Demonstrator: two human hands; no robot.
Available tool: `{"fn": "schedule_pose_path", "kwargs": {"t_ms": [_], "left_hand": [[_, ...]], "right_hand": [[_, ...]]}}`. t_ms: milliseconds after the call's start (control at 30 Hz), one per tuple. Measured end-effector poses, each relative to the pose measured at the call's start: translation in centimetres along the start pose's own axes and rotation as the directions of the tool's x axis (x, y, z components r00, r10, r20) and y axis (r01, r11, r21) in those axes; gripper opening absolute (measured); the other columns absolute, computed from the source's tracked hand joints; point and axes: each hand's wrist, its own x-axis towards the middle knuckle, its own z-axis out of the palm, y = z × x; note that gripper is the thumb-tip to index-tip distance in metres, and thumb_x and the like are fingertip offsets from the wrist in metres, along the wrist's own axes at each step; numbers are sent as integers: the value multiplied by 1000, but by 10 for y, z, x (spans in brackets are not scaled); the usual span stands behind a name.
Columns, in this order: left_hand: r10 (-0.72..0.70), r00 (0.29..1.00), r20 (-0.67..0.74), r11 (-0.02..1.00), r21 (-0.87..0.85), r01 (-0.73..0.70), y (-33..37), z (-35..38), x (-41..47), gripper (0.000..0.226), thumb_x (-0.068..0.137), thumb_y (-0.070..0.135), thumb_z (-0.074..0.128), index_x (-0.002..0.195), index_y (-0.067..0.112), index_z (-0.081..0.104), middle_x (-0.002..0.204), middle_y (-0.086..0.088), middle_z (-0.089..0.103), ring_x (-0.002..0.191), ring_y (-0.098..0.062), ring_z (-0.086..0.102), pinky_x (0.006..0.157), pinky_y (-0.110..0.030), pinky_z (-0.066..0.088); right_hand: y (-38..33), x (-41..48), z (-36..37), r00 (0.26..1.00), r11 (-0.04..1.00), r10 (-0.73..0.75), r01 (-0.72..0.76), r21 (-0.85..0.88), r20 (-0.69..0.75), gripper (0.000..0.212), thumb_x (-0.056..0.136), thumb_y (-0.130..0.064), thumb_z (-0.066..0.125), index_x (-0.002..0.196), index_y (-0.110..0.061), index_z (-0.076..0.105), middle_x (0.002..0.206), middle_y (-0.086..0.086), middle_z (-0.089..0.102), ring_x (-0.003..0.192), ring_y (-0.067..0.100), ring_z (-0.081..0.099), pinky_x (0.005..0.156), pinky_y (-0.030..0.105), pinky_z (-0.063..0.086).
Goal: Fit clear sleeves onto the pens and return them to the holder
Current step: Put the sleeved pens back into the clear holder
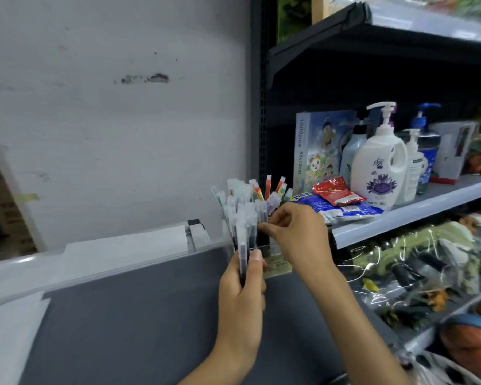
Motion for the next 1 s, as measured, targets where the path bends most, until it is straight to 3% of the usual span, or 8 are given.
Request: {"fn": "schedule_pose_path", "kwargs": {"t_ms": [100, 233, 400, 533, 667, 800, 1000], "left_hand": [[-11, 1000, 18, 999, -31, 12, 2, -2, -1, 22, 106, 35, 53, 89, 23, 63, 61, 4, 30, 47, -7, 22, 38, -17, 21], [-6, 999, 36, 1000, -10, 6, -1, -3, 0, 28, 106, 35, 52, 92, 12, 58, 61, 1, 31, 45, -9, 22, 37, -20, 20], [21, 995, 96, 1000, -14, -20, 0, -1, 0, 28, 103, 47, 52, 90, 27, 67, 63, -5, 34, 46, -12, 24, 39, -20, 19], [29, 981, 193, 1000, -10, -28, 1, -1, -2, 29, 95, 54, 54, 98, 31, 72, 62, -8, 38, 43, -11, 27, 39, -21, 23], [38, 962, 272, 999, 4, -40, 3, -1, -3, 29, 98, 52, 51, 95, 33, 73, 59, -10, 46, 40, -14, 35, 38, -20, 26], [23, 951, 309, 1000, 11, -28, 2, -2, -3, 35, 102, 50, 49, 91, 22, 68, 54, -10, 51, 36, -16, 41, 37, -19, 28], [-12, 935, 356, 1000, 0, 13, -1, -1, -1, 47, 105, 55, 49, 114, 11, 65, 63, -17, 65, 34, -25, 54, 34, -15, 27]], "right_hand": [[-2, -5, -9, 1000, 1000, 4, -4, 6, 8, 23, 78, -31, 90, 73, -25, 69, 67, -12, 67, 68, 7, 65, 64, 30, 50], [-8, -14, -31, 1000, 1000, -18, 18, 24, 26, 19, 84, -33, 84, 73, -26, 69, 66, -11, 69, 65, 8, 66, 67, 33, 54], [-11, -21, -54, 998, 988, -15, 5, 154, 64, 22, 92, -36, 76, 72, -26, 72, 66, -14, 71, 55, 5, 64, 62, 28, 52], [-11, -26, -57, 970, 867, 74, -178, 465, 233, 29, 97, -39, 70, 78, -20, 81, 62, -4, 66, 50, 10, 54, 47, 22, 38], [-10, -30, -58, 885, 788, 23, -303, 536, 466, 24, 98, -33, 70, 80, -24, 83, 63, -7, 56, 52, 5, 50, 48, 24, 32], [-8, -28, -62, 856, 781, -29, -304, 546, 516, 14, 96, -16, 72, 91, -21, 84, 61, -9, 58, 62, 10, 52, 50, 20, 30], [-10, -29, -66, 874, 804, -31, -267, 532, 485, 11, 88, -24, 81, 95, -17, 82, 82, 3, 73, 73, 13, 70, 50, 17, 36]]}}
